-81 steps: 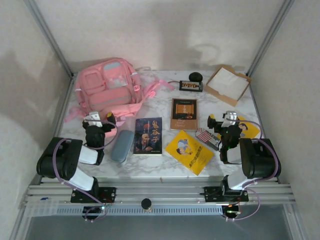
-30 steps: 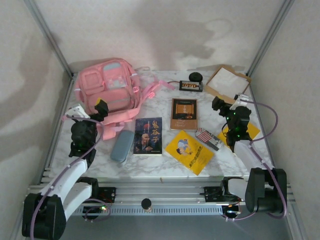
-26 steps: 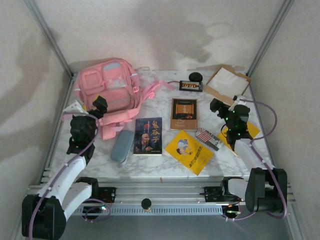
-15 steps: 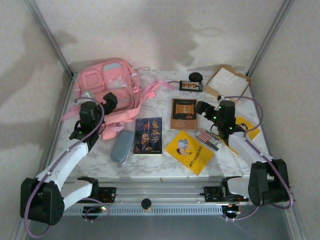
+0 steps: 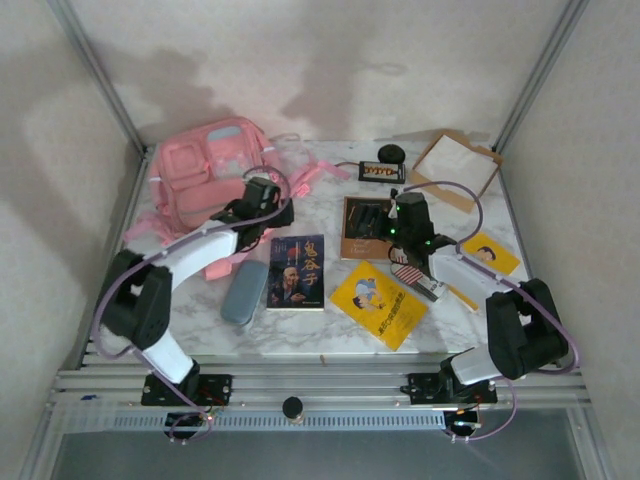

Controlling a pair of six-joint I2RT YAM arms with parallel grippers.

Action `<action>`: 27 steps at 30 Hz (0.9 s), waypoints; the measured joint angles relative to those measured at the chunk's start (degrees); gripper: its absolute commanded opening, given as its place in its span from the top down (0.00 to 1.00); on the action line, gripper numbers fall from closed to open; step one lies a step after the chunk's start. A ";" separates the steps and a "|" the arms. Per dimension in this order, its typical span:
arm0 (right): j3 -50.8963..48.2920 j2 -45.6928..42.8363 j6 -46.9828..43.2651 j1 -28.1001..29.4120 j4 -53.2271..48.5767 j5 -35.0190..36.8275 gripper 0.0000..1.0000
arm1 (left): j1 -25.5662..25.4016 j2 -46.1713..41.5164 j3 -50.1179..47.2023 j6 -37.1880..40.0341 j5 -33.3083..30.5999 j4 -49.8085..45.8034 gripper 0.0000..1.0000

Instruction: Pack books, pencil case, and school supplies into a backpack

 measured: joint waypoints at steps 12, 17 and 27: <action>0.37 0.00 -0.24 0.02 -0.92 1.31 0.01 | -2.32 19.93 15.72 5.86 -14.05 -8.13 0.21; 0.37 0.00 -0.90 0.02 -1.07 1.51 0.01 | -3.21 23.06 18.01 7.82 -18.34 -9.20 0.36; 0.37 0.44 -1.09 0.02 -1.22 2.56 0.01 | -3.65 23.91 18.62 13.86 -19.96 -8.83 0.76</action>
